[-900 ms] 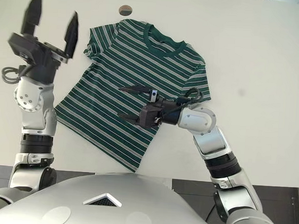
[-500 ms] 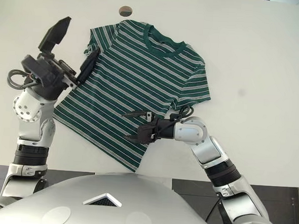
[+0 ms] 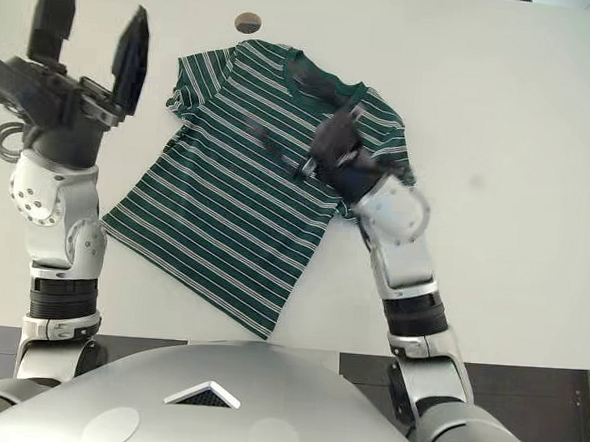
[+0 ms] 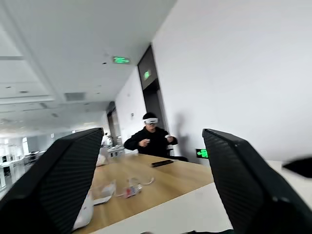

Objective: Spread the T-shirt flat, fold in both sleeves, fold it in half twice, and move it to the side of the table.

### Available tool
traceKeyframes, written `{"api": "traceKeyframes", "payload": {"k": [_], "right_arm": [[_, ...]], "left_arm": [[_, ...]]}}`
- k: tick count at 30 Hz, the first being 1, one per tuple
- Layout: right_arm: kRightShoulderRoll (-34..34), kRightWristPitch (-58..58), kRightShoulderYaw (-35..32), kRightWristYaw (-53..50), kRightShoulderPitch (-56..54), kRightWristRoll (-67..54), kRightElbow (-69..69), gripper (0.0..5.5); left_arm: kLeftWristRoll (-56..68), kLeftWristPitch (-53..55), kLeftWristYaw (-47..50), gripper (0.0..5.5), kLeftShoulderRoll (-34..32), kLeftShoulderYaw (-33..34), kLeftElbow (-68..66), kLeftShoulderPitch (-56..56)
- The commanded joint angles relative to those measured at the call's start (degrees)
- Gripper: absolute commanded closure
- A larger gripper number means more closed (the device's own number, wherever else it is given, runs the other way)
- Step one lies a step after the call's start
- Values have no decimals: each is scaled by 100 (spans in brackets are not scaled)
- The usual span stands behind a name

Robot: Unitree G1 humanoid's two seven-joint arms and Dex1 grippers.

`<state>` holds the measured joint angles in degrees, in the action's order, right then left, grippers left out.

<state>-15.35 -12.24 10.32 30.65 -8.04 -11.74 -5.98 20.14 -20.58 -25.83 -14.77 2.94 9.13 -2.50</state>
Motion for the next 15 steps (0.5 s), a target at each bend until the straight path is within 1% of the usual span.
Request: {"api": "traceKeyframes", "payload": {"k": [1, 5, 8, 12, 15], "right_arm": [[38, 274, -22, -1, 103, -47, -64, 196], [-42, 168, 151, 220, 208, 87, -232, 196], [-282, 14, 357, 689, 336, 106, -364, 196], [-653, -533, 724, 1367, 540, 230, -674, 196], [-835, -662, 899, 1644, 642, 303, -660, 196]], "left_arm": [[15, 83, 61, 173, 70, 93, 22, 14], [25, -3, 77, 173, 140, 229, -111, 7], [-3, -137, -7, 173, 158, 301, -240, 39], [-1, -494, 31, 173, 159, 552, -460, -70], [53, -630, 37, 173, 195, 662, -616, -140]]}}
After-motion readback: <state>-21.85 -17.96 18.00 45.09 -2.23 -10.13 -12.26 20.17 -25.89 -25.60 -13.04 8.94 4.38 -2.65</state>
